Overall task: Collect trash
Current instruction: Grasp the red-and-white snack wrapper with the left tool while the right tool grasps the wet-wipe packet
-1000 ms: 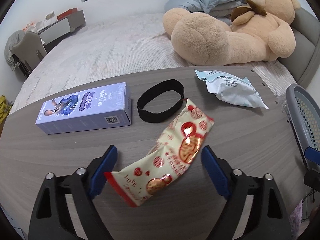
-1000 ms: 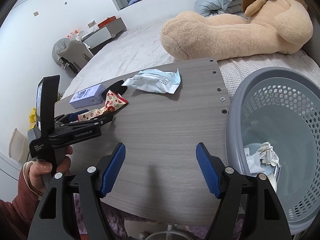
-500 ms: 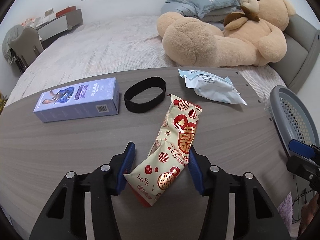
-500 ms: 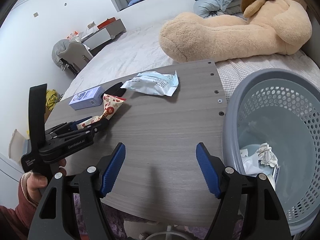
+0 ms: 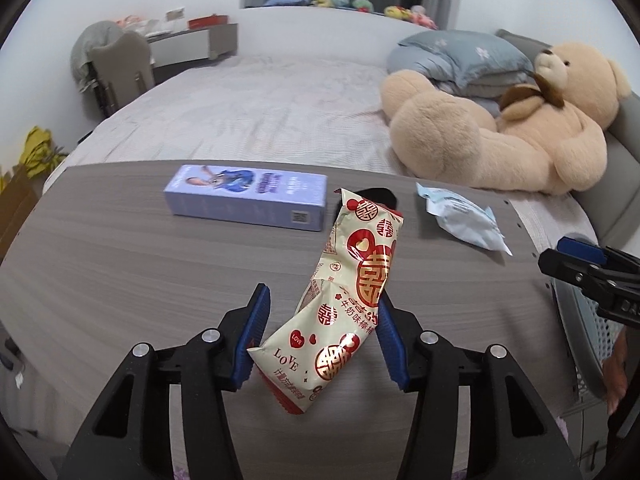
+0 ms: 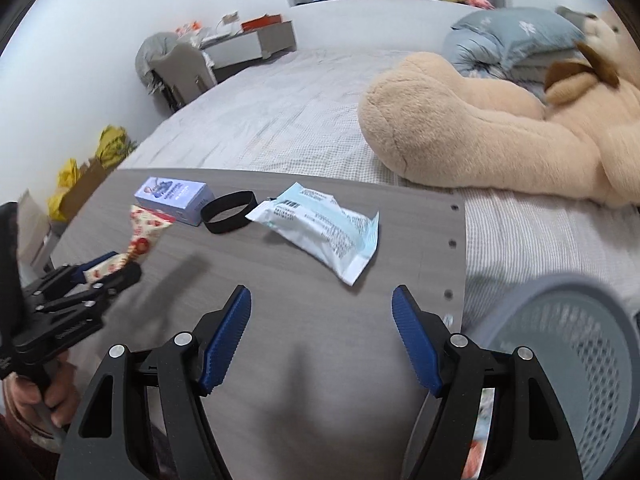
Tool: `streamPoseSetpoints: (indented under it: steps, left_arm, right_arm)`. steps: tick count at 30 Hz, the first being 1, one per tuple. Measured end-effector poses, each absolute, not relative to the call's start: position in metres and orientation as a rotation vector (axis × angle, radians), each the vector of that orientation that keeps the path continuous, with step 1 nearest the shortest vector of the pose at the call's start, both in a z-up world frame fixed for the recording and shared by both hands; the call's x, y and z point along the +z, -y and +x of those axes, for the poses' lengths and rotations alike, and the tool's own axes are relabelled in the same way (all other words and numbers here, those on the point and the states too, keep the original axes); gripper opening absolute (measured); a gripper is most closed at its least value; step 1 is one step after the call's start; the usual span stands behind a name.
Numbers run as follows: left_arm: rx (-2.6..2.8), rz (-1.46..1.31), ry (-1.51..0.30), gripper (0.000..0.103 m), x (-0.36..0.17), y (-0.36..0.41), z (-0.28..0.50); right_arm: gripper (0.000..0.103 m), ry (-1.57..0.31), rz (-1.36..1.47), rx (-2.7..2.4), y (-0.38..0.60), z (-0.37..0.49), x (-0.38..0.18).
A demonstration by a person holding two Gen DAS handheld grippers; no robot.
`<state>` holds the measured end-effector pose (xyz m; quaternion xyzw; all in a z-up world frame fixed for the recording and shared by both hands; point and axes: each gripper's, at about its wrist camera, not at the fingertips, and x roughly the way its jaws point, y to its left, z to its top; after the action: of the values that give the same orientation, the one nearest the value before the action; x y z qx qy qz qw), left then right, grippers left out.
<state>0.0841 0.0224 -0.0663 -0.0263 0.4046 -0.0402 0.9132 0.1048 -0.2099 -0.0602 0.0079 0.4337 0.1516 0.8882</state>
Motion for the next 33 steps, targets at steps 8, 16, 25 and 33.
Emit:
streamPoseSetpoints:
  steps: [8,16,25,33]
  left_arm:
    - [-0.003,-0.074,-0.819,0.051,-0.061,-0.039,0.091]
    - [0.028,-0.096,-0.819,0.051,-0.060,-0.046,0.103]
    - [0.046,-0.106,-0.798,0.051,-0.057,-0.050,0.108]
    - [0.048,-0.116,-0.814,0.051,-0.063,-0.052,0.110]
  right_arm:
    - [0.077,-0.922,-0.136,0.406,0.196,0.159,-0.068]
    - [0.078,-0.958,-0.261,0.493,0.179,0.197,-0.084]
    - [0.078,-1.033,-0.326,0.560,0.164,0.222,-0.101]
    - [0.078,-1.071,-0.339,0.552,0.159,0.232,-0.113]
